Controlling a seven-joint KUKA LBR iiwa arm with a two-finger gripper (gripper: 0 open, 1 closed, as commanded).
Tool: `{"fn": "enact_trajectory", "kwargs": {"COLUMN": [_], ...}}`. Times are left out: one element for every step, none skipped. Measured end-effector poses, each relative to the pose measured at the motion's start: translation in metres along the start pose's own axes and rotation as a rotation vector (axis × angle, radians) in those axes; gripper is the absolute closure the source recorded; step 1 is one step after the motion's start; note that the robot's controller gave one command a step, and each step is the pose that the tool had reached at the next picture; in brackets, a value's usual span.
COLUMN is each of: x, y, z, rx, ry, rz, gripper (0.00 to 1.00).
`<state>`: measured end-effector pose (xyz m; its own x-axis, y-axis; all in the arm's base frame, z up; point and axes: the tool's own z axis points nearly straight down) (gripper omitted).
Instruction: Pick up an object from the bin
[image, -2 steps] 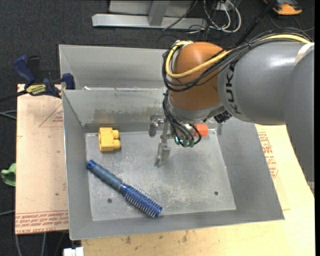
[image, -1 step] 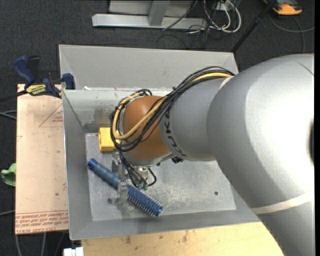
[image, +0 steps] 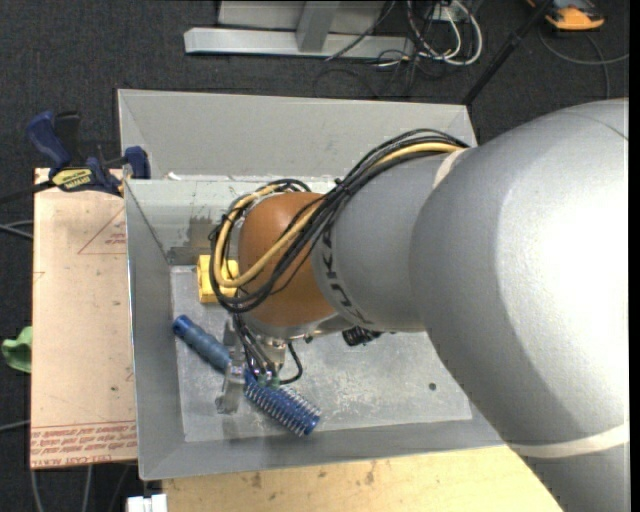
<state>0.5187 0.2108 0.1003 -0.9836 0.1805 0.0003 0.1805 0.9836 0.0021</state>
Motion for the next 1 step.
{"fn": "enact_trajectory", "kwargs": {"x": [0.0037], "y": [-0.0086], "z": [-0.0118], "rx": [0.001], "ry": [0.0], "rz": [0.164], "gripper": [0.0]}}
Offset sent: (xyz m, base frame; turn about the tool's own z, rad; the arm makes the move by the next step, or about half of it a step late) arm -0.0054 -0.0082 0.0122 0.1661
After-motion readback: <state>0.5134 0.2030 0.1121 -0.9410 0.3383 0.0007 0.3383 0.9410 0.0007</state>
